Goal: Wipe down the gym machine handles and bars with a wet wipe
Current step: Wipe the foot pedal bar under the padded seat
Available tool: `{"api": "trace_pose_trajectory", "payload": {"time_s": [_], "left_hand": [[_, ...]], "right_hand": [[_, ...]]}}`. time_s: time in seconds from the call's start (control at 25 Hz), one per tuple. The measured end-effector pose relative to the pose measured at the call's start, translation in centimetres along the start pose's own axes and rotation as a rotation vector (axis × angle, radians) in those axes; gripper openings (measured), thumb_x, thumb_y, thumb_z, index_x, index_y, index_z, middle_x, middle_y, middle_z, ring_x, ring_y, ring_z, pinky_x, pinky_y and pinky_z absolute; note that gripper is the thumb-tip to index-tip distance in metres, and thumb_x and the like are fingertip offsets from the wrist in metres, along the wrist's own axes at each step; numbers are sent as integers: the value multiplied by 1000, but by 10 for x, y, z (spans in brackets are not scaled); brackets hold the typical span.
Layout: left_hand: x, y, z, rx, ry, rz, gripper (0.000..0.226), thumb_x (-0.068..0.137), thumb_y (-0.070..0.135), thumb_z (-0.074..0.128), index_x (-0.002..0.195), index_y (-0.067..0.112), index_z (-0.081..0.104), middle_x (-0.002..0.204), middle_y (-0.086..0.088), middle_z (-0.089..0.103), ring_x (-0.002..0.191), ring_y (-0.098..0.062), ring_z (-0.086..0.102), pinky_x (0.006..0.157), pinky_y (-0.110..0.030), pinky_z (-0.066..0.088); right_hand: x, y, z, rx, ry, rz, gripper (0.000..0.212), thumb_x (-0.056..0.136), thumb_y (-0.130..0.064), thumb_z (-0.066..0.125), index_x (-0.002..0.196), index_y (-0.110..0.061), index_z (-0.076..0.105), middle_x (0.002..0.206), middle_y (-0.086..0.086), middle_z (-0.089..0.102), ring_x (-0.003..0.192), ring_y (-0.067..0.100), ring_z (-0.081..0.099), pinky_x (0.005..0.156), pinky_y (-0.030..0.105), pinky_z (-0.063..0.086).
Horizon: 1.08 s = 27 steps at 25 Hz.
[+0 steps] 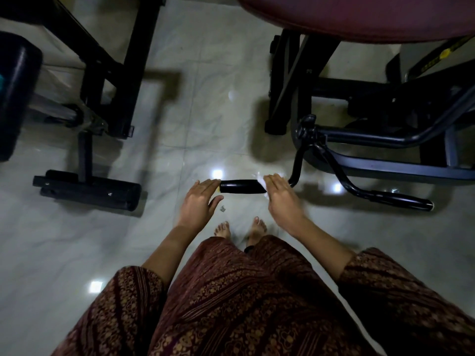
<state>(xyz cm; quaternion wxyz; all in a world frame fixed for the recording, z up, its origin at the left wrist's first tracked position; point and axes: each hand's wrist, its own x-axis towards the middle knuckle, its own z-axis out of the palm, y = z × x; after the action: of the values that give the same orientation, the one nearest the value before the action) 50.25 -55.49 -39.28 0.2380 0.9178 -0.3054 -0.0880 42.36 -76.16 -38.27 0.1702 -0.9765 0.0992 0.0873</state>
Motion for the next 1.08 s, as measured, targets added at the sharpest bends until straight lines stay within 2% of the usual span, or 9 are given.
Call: {"api": "trace_pose_trajectory", "payload": {"time_s": [0.12,0.28,0.4,0.52,0.64,0.72,0.84,0.96,1.08], "left_hand": [[-1,5,-3,-92,-5,-58,36,83,18,64,114,-1,63,111,-18,67,101,-32,64,93,-47,45],[-5,5,-9,-263,42,-292,32,85,12,67,114,-2,62,113,-17,65,104,-31,62,91,-25,41],[-10,1,-13,-272,64,-329,32,85,12,67,115,3,63,116,-13,65,107,-27,61,87,-15,35],[-10,4,-11,-295,49,-363,33,87,13,64,119,5,61,119,-11,63,110,-26,60,89,-16,35],[-7,12,-10,-305,40,-329,32,89,15,62,119,5,62,119,-13,64,108,-27,61,88,-22,39],[-5,12,-9,-287,33,-299,31,90,16,61,118,5,62,118,-13,64,107,-28,62,87,-23,41],[-3,11,-11,-261,41,-303,30,91,17,59,119,5,62,119,-13,63,109,-28,60,86,-22,39],[2,12,-12,-252,43,-287,32,90,16,60,120,6,61,120,-13,63,109,-28,60,88,-23,39],[6,18,-8,-246,36,-218,33,87,15,64,118,3,62,117,-14,64,107,-28,61,91,-23,38]], "right_hand": [[14,-46,5,-18,-112,-78,64,79,13,38,142,5,26,146,25,31,138,34,26,115,33,1],[10,-58,31,-250,7,-442,63,70,5,32,132,4,45,135,25,48,125,38,46,110,43,28],[3,-8,21,-385,-5,-588,82,67,4,39,145,-3,19,147,17,33,140,30,22,115,40,9],[6,29,11,-454,-21,-704,82,73,10,32,148,-7,3,151,11,26,143,27,8,115,40,7],[20,15,15,-497,-9,-892,61,83,5,29,143,-4,26,150,7,30,138,26,26,116,40,11],[31,-5,16,-527,-18,-984,51,86,-1,29,133,-3,46,143,5,44,133,24,40,113,38,24],[33,-8,12,-505,14,-1004,45,89,0,31,125,-3,57,140,2,48,130,22,44,109,37,33],[22,32,6,-440,49,-961,47,87,8,34,131,-1,48,143,7,43,133,28,38,112,41,27],[12,54,-1,-291,-27,-675,68,71,15,47,136,-1,36,139,18,45,128,35,43,112,43,23]]}}
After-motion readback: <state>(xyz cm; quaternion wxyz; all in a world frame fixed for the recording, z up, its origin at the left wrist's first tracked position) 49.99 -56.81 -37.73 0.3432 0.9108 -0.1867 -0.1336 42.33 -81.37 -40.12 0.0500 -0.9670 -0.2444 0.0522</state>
